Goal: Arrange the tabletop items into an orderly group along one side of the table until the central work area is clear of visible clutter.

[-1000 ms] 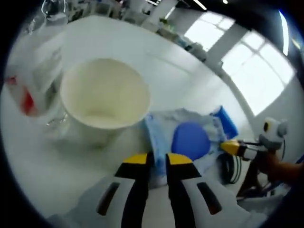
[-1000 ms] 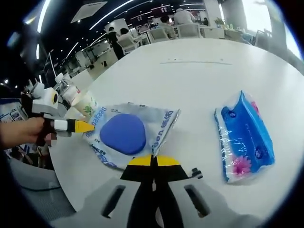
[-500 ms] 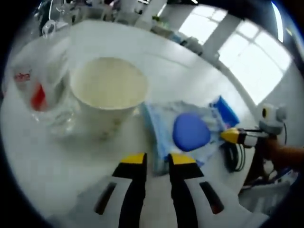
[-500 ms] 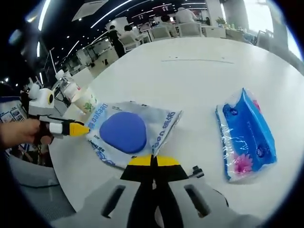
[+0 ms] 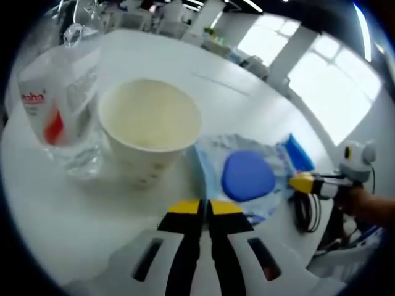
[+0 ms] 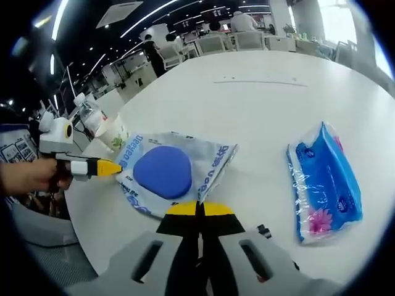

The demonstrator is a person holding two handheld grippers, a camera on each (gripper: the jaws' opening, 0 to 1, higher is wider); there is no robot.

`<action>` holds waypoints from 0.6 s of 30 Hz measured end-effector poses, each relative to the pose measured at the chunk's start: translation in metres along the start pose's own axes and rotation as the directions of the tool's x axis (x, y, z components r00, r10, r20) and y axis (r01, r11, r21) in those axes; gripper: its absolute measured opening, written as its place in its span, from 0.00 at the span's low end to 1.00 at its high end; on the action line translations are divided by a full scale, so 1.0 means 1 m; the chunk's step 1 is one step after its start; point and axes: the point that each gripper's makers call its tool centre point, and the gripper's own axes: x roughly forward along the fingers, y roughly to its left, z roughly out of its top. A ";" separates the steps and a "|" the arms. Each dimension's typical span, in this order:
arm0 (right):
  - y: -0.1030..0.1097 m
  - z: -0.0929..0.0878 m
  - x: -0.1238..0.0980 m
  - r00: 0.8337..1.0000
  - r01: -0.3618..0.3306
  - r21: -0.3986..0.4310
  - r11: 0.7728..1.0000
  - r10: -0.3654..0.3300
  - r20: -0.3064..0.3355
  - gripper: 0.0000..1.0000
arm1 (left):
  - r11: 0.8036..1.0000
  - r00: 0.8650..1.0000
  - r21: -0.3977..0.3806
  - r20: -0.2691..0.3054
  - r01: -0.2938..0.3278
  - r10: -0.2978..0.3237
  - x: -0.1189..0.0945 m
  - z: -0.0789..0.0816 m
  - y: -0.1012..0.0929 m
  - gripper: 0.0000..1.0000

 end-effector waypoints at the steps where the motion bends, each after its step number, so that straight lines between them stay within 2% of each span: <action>1: 0.000 0.001 0.001 1.000 0.001 -0.001 1.000 -0.001 0.000 0.00 | 1.000 1.000 -0.006 0.005 -0.003 0.003 0.001 0.002 0.001 0.02; 9: -0.005 0.010 0.007 1.000 0.004 -0.009 1.000 -0.004 0.006 0.00 | 1.000 0.999 -0.010 0.033 -0.018 0.019 0.006 0.013 0.005 0.02; 13: -0.007 0.011 0.011 1.000 0.008 -0.011 1.000 -0.008 0.000 0.00 | 1.000 0.999 -0.010 0.037 -0.020 0.021 0.008 0.016 0.005 0.02; 15: -0.008 0.009 0.014 1.000 0.012 -0.049 0.999 -0.013 -0.014 0.00 | 1.000 0.999 -0.011 0.039 -0.021 0.021 0.008 0.016 0.005 0.02; 18: -0.011 0.011 0.016 1.000 0.011 -0.040 0.999 -0.011 -0.011 0.00 | 1.000 0.999 -0.008 0.046 -0.028 0.029 0.008 0.017 0.006 0.02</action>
